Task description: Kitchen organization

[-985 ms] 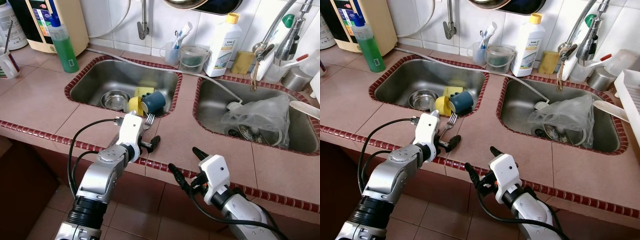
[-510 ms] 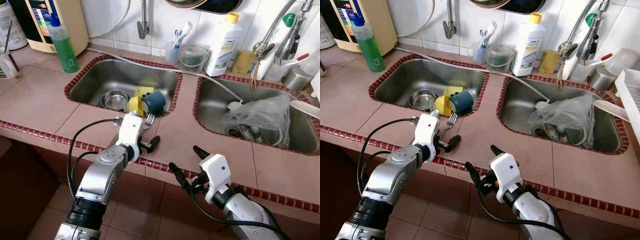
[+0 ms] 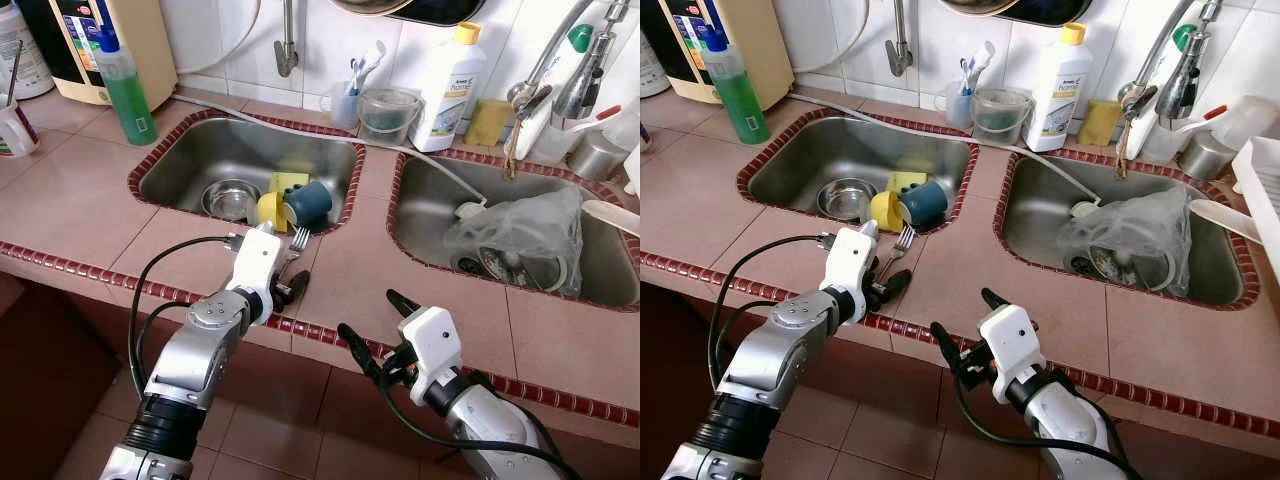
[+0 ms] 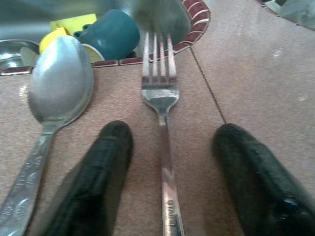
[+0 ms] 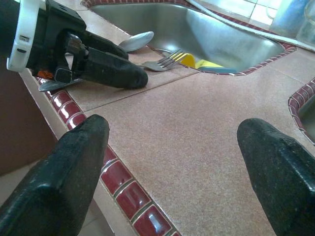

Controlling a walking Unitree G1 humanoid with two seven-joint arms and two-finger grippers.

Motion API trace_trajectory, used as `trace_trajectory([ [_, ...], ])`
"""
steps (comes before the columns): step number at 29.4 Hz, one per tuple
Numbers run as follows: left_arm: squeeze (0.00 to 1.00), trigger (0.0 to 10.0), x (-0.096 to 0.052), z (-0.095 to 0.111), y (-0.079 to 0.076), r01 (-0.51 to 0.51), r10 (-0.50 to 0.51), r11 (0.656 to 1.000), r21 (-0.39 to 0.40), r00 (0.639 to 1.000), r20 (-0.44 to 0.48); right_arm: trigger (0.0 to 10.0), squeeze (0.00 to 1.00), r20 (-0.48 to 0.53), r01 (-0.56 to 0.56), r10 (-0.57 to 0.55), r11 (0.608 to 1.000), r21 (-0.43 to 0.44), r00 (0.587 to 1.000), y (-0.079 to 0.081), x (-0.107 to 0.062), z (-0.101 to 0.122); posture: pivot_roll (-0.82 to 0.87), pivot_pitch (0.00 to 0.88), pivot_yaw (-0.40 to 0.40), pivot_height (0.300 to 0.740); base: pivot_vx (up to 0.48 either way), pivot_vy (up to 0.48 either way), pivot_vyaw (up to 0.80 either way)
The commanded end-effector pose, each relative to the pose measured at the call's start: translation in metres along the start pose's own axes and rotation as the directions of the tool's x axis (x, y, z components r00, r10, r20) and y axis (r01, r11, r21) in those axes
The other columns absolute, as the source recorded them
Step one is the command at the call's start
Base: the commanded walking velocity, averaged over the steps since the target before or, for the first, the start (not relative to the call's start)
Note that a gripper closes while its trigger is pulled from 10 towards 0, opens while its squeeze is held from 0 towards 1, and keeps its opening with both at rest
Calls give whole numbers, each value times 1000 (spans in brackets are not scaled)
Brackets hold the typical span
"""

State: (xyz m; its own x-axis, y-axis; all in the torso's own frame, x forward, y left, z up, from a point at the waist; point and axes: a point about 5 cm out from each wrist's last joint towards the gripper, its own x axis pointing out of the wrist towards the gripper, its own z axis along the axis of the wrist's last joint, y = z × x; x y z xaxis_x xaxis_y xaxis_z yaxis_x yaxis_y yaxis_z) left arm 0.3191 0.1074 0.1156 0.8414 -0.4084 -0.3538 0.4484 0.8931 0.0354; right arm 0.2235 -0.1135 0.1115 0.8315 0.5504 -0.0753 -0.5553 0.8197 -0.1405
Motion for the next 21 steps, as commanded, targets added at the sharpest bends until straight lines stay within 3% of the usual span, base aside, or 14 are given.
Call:
trace_trajectory([
  [1, 0, 0, 0, -28, -1, 1, -4, 1000, -19, 993, -121, 10000, 0, 7, 11, -11, 1000, -9, 1000, -2, -1, 3, -44, 82, -26, 731, 0, 0, 0],
  [21, 0, 0, -3, -25, 2, -8, 11, 1000, 21, 993, -114, 10000, 0, 6, 7, -7, 1000, -11, 1000, -1, -5, 3, -34, 107, -24, 731, 0, 0, 0],
])
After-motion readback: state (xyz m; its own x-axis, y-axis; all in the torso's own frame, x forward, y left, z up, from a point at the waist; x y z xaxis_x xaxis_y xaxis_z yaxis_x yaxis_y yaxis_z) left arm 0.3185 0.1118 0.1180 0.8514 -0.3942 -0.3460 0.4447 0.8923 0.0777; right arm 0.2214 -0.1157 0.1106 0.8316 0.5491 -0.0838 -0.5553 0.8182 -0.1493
